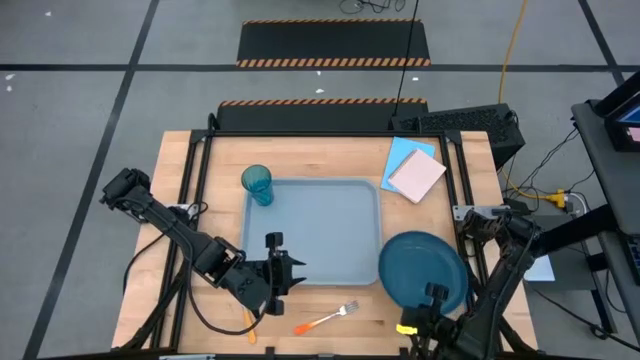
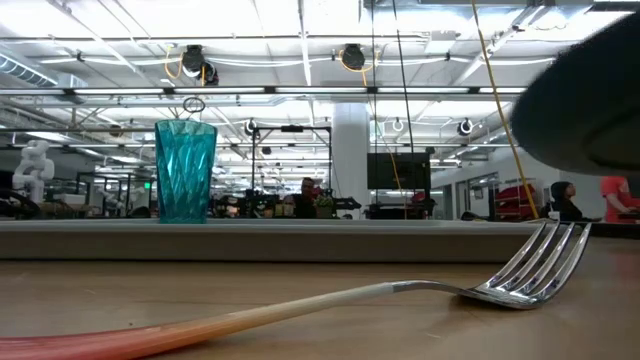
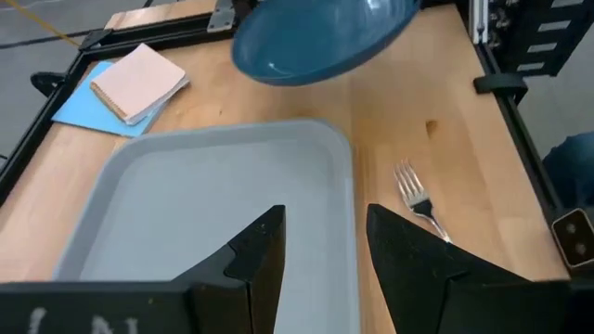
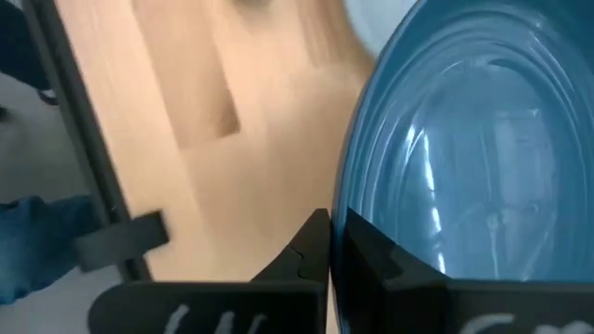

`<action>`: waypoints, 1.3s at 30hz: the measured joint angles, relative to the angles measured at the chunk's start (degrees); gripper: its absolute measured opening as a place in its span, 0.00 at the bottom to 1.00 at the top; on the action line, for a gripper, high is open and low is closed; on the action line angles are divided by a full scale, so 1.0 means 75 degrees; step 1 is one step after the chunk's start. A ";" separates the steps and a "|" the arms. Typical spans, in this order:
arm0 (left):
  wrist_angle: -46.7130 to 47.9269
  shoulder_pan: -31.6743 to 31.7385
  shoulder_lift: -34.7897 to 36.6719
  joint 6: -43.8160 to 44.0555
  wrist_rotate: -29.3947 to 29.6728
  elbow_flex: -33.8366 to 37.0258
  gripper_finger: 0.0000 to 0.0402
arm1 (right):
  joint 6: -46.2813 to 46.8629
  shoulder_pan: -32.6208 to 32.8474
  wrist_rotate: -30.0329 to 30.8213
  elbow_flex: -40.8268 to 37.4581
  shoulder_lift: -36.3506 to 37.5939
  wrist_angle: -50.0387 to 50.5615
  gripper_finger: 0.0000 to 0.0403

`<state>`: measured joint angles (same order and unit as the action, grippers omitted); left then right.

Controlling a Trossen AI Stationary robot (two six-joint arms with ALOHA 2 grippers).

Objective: Pick and place plate/cup/fork/spoon on tray
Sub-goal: Put the blue plate at the bottom right of the blue cup on the gray serving tray

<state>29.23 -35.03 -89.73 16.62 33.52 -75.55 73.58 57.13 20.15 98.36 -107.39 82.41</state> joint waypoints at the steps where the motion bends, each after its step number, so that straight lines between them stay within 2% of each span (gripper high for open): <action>1: 0.0056 0.0000 0.0000 0.0000 0.0000 0.0000 0.39 | -0.0146 -0.0077 0.0066 0.0045 0.0000 0.0091 0.00; 10: 0.0139 0.0002 0.0046 0.0001 -0.0003 0.0000 0.39 | -0.2232 -0.0887 0.0840 0.0319 0.0000 -0.0018 0.00; 14: 0.0147 0.0032 0.0176 -0.0432 -0.0001 0.0000 0.39 | -0.3538 -0.1302 0.1150 0.0321 0.0000 -0.0386 0.00; 21: 0.0428 0.0229 0.0521 -0.0802 0.0310 -0.0003 0.39 | -0.6078 -0.2208 0.1365 0.0313 0.0000 -0.1659 0.00; 26: 0.1264 0.0341 0.0678 -0.0610 0.0831 -0.0006 0.39 | -0.7786 -0.2894 0.1489 0.0120 0.0003 -0.2770 0.00; 32: 0.2113 0.0550 0.0682 -0.0388 0.1343 -0.0006 0.39 | -0.9774 -0.3737 0.0825 -0.0466 0.0009 -0.4724 0.00; 39: 0.2323 0.0924 0.0679 -0.0312 0.1358 -0.0006 0.39 | -1.1065 -0.4646 -0.0814 -0.1692 0.0009 -0.7092 0.00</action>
<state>46.65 -28.10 -84.64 14.28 43.70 -75.59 -9.41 22.28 14.04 85.67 -107.33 29.22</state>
